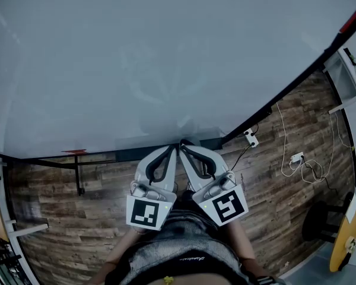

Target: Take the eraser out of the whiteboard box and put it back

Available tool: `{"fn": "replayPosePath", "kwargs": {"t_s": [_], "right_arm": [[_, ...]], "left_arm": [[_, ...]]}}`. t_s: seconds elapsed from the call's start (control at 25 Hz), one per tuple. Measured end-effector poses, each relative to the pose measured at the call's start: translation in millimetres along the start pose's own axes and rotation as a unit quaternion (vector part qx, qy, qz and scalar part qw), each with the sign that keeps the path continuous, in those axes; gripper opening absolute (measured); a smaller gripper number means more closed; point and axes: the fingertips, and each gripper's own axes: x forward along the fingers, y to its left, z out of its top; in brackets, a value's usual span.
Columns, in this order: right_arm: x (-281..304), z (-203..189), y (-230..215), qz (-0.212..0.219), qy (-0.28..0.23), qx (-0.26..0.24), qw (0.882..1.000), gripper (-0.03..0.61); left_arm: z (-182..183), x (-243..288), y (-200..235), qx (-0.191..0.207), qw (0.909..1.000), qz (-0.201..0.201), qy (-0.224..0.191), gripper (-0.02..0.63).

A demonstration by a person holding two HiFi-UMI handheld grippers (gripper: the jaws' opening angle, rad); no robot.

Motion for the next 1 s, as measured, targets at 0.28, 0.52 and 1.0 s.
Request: {"fn": "replayPosePath", "kwargs": {"t_s": [0.28, 0.52, 1.0], "right_arm": [[0.8, 1.1, -3.2, -0.005, 0.002, -0.003, 1.0, 0.002], [0.9, -1.7, -2.2, -0.006, 0.01, -0.015, 1.0, 0.0], [-1.8, -4.1, 2.6, -0.001, 0.018, -0.026, 0.999, 0.0]], "left_arm": [[-2.6, 0.0, 0.0, 0.0, 1.0, 0.004, 0.008, 0.0], [-5.3, 0.1, 1.2, 0.001, 0.9999, 0.006, 0.013, 0.0], [-10.1, -1.3, -0.4, -0.003, 0.9998, 0.009, 0.016, 0.0]]}}
